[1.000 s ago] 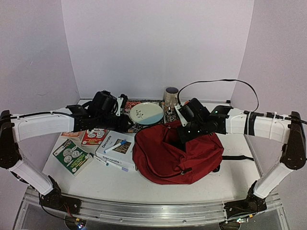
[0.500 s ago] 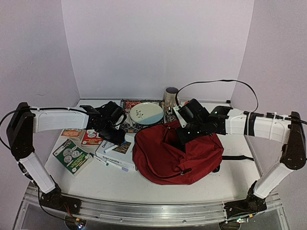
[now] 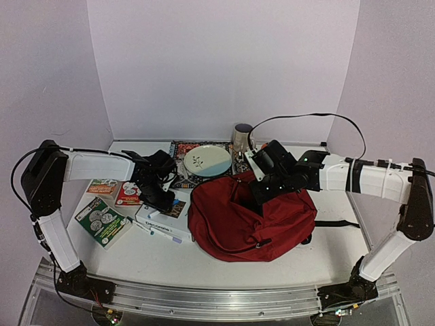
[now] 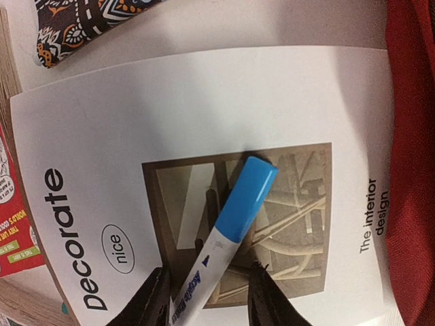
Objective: Pack the student bag
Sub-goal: Pick up the pen from the book.
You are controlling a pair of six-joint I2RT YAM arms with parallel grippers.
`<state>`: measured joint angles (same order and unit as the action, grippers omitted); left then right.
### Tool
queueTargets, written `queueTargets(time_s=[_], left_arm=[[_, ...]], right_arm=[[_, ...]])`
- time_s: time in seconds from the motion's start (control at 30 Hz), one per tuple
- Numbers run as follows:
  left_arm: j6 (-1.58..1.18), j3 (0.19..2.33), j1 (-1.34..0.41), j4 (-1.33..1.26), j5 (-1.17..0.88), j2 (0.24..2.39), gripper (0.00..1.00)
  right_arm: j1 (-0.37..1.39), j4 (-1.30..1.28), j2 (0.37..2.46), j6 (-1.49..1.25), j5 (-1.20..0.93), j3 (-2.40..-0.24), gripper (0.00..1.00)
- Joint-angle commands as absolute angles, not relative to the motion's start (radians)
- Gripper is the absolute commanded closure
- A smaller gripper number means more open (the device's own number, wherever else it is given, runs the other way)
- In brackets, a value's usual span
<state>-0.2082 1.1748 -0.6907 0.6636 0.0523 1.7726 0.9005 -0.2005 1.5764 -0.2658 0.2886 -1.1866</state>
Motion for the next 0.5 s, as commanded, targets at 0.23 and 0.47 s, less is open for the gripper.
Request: queueTargets(time_s=[0.23,0.47], left_arm=[[-0.193,1.230,-0.689,0.729,0.025,1.834,0.80],[-0.211,1.257,-0.689,0.725,0.037,1.790,0.93]], right_arm=[[0.920,-0.173,1.572,-0.243,0.290,-1.243,1.00],[0.927,-0.163,1.574,-0.242,0.281,-1.245,1.00]])
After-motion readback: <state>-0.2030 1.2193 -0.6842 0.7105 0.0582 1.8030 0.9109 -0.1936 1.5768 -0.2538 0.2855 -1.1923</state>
